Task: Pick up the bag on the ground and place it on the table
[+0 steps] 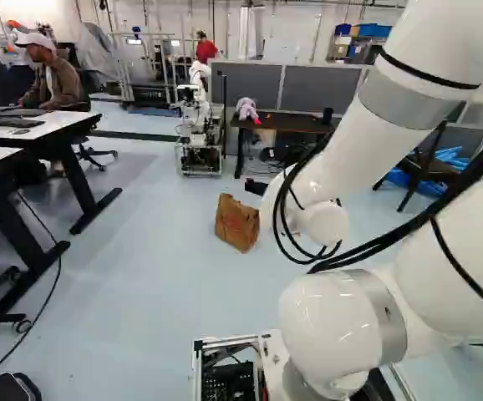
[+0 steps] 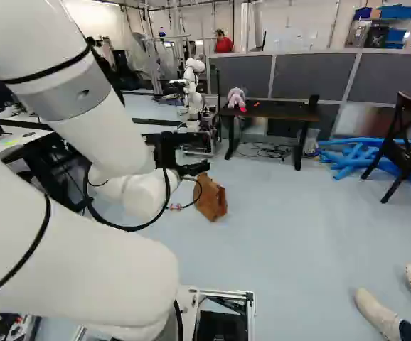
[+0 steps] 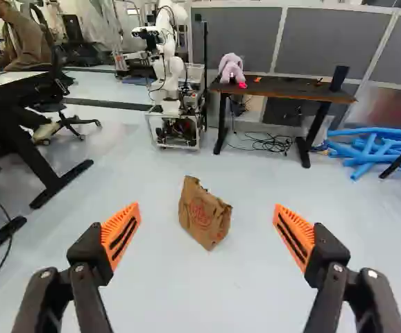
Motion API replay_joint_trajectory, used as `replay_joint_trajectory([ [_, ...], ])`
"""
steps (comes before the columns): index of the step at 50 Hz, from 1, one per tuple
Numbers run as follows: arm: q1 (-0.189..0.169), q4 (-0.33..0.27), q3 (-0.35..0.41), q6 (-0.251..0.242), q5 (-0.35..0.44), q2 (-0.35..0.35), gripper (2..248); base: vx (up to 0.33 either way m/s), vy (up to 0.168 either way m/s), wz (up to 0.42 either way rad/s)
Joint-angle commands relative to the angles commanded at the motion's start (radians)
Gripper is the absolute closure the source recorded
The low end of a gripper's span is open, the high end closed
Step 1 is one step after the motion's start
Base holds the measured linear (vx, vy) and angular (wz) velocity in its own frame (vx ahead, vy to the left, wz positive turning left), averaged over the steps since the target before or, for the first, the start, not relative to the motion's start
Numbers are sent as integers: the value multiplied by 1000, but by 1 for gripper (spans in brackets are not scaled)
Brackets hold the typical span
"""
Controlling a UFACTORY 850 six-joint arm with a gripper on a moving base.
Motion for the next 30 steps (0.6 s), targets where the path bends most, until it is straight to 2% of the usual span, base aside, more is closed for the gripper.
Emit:
replay_joint_trajectory([
  [15,0,0,0,0,0,0,3,25,0,-3],
  [30,0,0,0,0,0,0,3,87,-1,-9],
])
